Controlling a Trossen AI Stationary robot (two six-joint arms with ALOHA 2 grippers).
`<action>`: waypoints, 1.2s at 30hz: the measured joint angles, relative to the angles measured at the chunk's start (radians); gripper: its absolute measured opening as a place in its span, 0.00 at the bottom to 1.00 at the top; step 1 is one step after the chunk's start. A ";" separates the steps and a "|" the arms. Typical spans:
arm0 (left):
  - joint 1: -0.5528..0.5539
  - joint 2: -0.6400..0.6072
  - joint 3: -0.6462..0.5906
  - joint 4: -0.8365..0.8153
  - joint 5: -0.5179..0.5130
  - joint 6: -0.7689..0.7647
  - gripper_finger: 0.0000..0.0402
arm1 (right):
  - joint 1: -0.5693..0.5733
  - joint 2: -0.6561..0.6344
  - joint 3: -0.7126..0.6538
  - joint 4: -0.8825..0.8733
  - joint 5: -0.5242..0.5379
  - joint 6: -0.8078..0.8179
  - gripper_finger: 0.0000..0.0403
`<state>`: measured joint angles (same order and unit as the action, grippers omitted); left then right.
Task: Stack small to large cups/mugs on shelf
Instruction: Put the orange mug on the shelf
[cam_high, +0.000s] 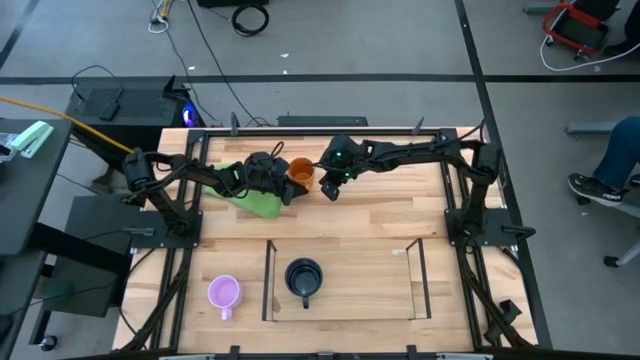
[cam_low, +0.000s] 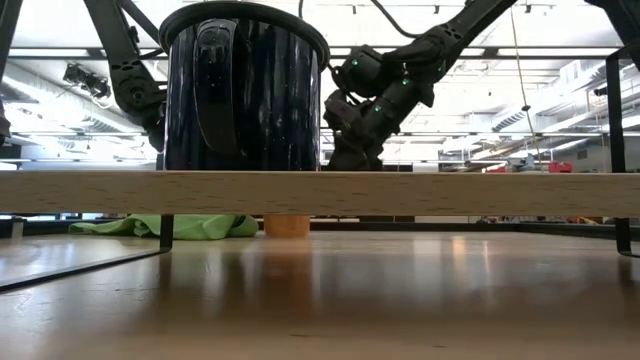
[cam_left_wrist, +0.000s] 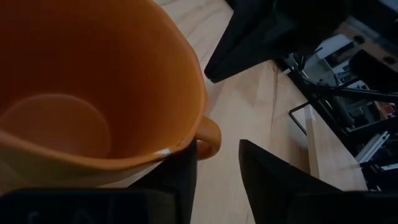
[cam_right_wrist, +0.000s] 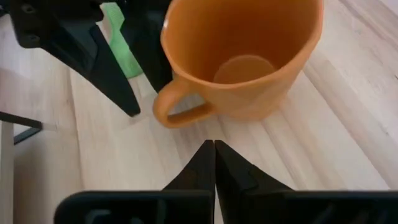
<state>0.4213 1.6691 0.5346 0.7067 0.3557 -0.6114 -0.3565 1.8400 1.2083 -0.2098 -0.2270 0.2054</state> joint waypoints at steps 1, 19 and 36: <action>0.000 0.000 0.000 0.000 0.000 0.002 0.31 | 0.000 0.000 0.000 0.007 0.007 0.000 0.02; 0.000 0.000 0.000 0.002 -0.004 -0.006 0.35 | 0.063 0.031 0.004 0.084 0.016 0.034 0.01; 0.000 0.000 0.000 0.020 -0.021 -0.010 0.34 | 0.059 0.068 0.004 0.135 0.070 0.059 0.00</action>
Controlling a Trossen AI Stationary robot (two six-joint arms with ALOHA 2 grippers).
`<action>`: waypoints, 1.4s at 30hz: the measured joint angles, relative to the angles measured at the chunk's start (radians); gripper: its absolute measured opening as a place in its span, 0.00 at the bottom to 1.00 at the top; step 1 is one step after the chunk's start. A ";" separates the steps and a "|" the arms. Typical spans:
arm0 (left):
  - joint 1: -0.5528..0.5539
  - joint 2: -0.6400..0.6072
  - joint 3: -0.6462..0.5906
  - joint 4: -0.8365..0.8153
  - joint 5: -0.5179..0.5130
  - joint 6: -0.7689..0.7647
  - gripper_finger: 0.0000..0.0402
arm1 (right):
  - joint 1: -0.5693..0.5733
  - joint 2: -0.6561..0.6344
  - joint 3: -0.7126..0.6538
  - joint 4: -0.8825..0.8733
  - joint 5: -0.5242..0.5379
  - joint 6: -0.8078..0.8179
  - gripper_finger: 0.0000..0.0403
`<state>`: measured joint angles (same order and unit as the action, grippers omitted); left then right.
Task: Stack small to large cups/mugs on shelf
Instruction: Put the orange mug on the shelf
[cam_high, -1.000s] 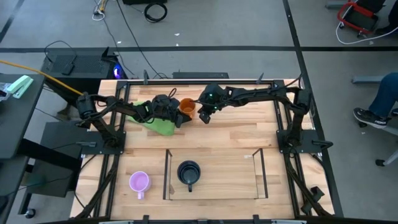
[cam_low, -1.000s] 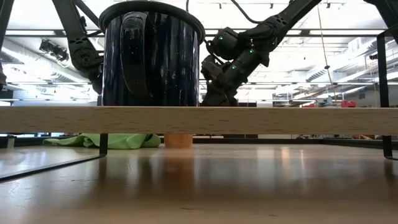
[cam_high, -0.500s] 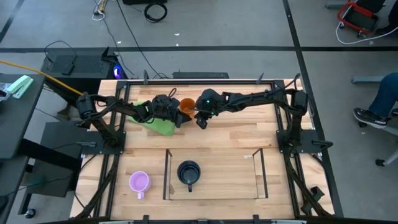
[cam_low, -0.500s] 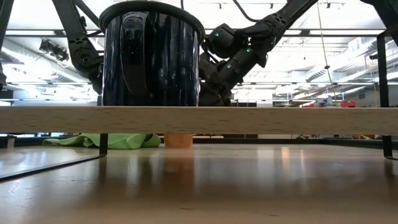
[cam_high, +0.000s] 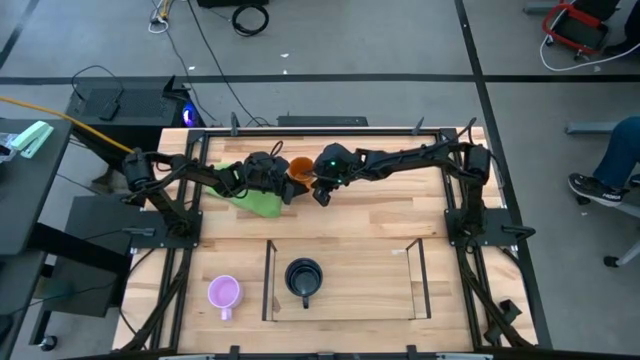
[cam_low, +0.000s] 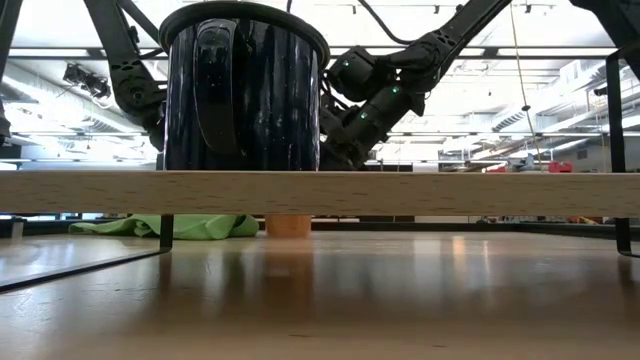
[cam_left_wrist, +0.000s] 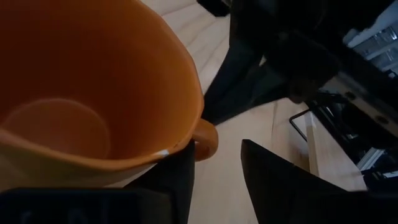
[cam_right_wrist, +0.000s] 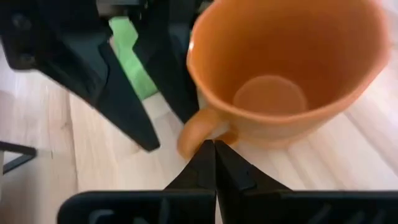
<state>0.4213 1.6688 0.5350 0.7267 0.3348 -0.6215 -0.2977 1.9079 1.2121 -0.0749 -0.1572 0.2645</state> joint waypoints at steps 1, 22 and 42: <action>0.000 0.000 0.000 0.000 -0.002 0.000 0.34 | 0.000 0.001 0.000 -0.001 0.000 0.001 0.00; -0.001 0.000 0.000 -0.021 -0.002 -0.049 0.34 | 0.039 0.002 0.000 0.024 -0.026 0.004 0.00; 0.000 0.000 0.000 -0.022 -0.004 -0.056 0.27 | 0.038 0.002 -0.001 0.030 -0.026 0.002 0.00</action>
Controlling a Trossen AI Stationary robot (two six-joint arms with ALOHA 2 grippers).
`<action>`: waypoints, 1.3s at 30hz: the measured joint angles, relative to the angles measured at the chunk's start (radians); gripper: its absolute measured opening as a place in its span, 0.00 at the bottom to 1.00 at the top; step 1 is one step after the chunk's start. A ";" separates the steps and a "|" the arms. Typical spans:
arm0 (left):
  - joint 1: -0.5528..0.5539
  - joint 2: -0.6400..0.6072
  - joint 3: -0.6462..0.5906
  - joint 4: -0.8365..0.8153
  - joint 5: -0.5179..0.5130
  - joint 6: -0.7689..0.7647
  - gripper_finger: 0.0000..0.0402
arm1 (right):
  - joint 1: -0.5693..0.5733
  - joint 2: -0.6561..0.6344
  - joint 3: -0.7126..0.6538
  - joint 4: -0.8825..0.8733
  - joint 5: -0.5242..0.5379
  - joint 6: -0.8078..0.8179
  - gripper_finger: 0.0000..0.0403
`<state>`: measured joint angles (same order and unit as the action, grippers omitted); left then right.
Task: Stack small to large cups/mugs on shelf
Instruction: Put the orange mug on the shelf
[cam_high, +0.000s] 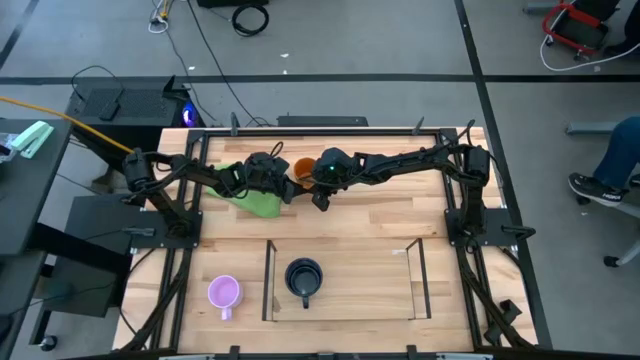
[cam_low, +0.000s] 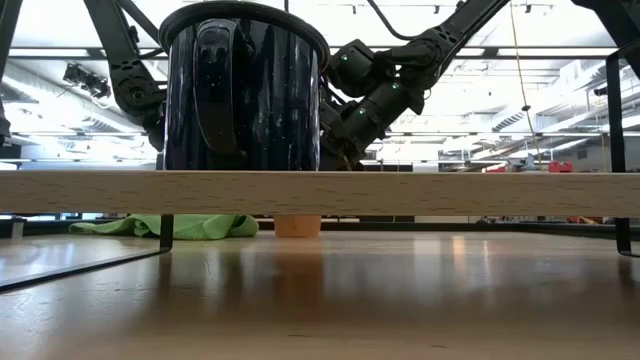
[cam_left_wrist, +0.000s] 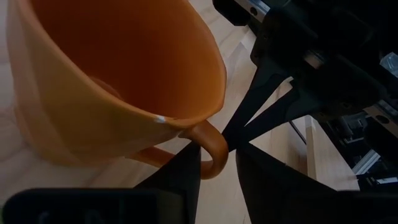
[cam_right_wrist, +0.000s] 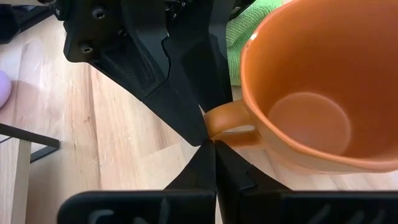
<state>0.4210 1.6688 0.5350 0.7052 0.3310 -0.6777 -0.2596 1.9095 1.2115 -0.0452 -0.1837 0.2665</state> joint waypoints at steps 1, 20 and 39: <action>0.000 0.000 0.000 0.000 0.000 0.000 0.27 | 0.000 0.000 0.000 0.000 0.000 0.000 0.00; 0.001 0.000 0.001 0.039 -0.007 0.016 0.09 | 0.000 0.000 0.000 0.005 -0.017 -0.006 0.00; 0.001 0.000 0.003 0.123 -0.017 0.061 0.06 | 0.001 0.000 0.001 -0.028 -0.034 -0.007 0.00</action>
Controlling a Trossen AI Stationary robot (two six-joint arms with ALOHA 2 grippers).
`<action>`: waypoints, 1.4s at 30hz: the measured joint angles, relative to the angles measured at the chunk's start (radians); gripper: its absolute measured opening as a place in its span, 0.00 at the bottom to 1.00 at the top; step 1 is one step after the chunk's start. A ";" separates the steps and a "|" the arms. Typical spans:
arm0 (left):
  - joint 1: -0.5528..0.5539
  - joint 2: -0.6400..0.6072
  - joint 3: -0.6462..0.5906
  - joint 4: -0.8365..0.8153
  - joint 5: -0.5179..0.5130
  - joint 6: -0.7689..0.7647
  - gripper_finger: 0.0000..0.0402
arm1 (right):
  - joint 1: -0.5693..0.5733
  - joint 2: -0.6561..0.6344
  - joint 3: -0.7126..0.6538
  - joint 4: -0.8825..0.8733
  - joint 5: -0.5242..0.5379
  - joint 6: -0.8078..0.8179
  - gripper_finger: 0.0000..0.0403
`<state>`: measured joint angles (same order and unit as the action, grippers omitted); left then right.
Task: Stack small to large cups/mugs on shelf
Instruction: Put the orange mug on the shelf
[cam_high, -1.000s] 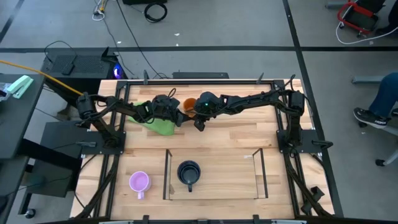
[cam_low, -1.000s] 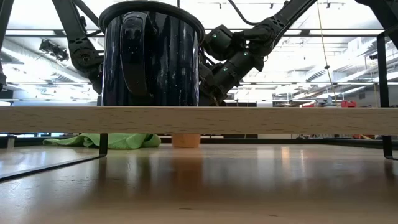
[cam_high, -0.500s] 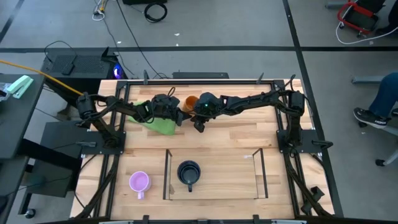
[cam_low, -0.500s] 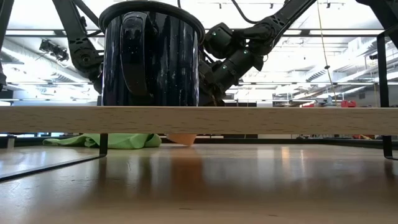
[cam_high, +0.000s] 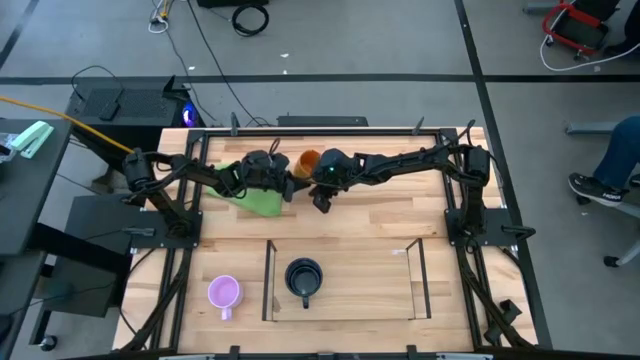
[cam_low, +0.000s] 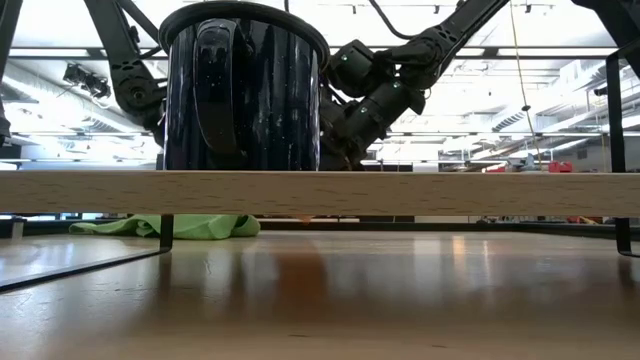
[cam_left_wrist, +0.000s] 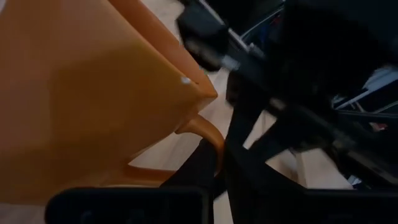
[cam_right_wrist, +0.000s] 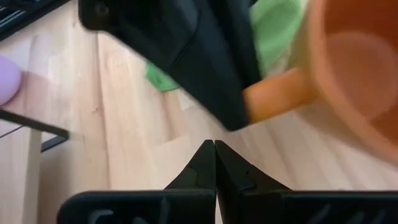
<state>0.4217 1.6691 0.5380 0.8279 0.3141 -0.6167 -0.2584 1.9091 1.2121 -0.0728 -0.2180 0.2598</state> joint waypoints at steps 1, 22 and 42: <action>0.000 0.000 0.001 0.006 0.000 0.000 0.06 | 0.000 0.000 0.000 -0.002 -0.011 0.004 0.00; -0.018 0.000 0.000 0.279 0.049 -0.080 0.06 | 0.096 -0.332 -0.013 -0.389 0.183 -0.061 0.00; -0.142 0.000 0.220 0.171 0.109 -0.027 0.06 | 0.229 -0.536 -0.014 -0.645 0.487 0.027 0.00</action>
<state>0.2799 1.6691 0.7578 0.9987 0.4236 -0.6432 -0.0295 1.3729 1.1984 -0.7175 0.2690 0.2868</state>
